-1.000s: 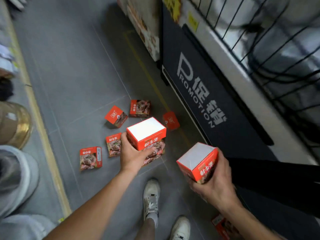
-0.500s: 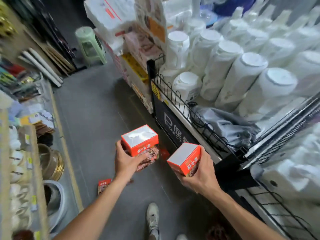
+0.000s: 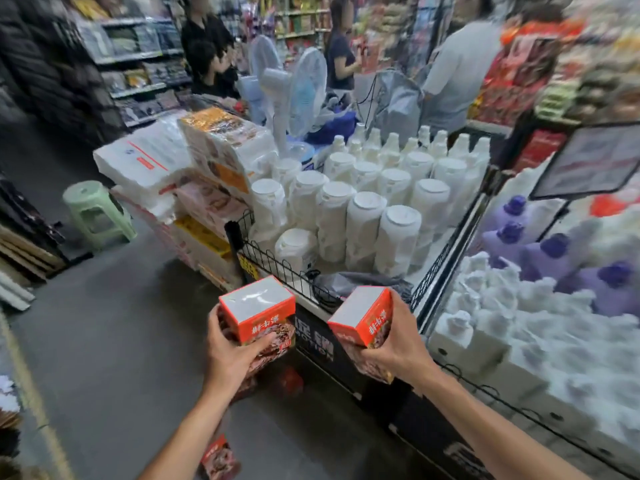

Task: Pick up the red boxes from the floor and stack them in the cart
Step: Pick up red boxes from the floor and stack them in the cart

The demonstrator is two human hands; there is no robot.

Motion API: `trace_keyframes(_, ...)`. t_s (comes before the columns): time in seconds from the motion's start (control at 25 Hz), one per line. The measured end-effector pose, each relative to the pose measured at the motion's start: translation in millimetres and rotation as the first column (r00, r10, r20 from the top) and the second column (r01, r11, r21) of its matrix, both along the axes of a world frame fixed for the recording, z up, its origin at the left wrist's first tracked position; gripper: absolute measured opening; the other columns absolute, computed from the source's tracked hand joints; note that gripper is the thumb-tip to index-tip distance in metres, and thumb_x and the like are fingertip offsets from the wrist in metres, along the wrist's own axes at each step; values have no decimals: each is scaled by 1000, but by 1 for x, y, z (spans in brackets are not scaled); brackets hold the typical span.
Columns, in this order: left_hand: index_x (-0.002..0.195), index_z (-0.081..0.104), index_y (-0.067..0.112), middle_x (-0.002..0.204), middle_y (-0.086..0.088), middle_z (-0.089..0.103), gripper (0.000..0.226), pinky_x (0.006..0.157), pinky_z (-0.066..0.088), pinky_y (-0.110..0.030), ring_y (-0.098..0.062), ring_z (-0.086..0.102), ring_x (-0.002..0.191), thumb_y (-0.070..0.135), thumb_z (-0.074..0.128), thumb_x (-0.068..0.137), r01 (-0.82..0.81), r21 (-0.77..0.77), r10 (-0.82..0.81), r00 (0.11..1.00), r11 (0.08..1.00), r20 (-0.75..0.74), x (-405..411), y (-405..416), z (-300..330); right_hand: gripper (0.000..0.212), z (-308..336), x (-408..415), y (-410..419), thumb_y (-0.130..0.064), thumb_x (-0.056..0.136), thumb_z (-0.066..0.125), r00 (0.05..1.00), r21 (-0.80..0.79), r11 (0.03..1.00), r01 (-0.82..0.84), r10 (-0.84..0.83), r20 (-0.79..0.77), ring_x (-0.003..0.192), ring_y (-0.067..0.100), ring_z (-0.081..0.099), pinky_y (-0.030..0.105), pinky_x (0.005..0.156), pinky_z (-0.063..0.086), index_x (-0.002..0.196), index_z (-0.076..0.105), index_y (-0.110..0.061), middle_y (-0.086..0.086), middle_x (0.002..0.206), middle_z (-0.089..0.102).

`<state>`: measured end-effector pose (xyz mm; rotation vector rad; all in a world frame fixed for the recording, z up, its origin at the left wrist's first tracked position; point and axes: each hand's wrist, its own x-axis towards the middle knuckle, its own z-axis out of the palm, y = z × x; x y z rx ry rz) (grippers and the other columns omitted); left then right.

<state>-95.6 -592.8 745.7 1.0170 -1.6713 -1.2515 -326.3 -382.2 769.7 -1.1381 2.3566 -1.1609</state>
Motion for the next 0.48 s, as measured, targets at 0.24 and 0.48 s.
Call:
trace_keyframes(0.24,134,47,31,128,1,63,103,96,54,-35,-14,63,117,37,100,46,274,-15,-274,957,962,-98,-27,-9,15,108,43,25,34,-60,52,92,971,-159,966,203,-219,-92,119,7,51,36,102,48,139,30,-43,-17,125,44)
trace_keyframes(0.48,122,48,51,123,0,66,94,95,51,-34,-16,65,111,39,96,42,537,11,-534,840,843,-94,-82,48,10,125,47,57,132,-65,54,91,867,-81,872,483,-489,-96,129,8,44,42,108,46,152,20,-38,-14,137,39)
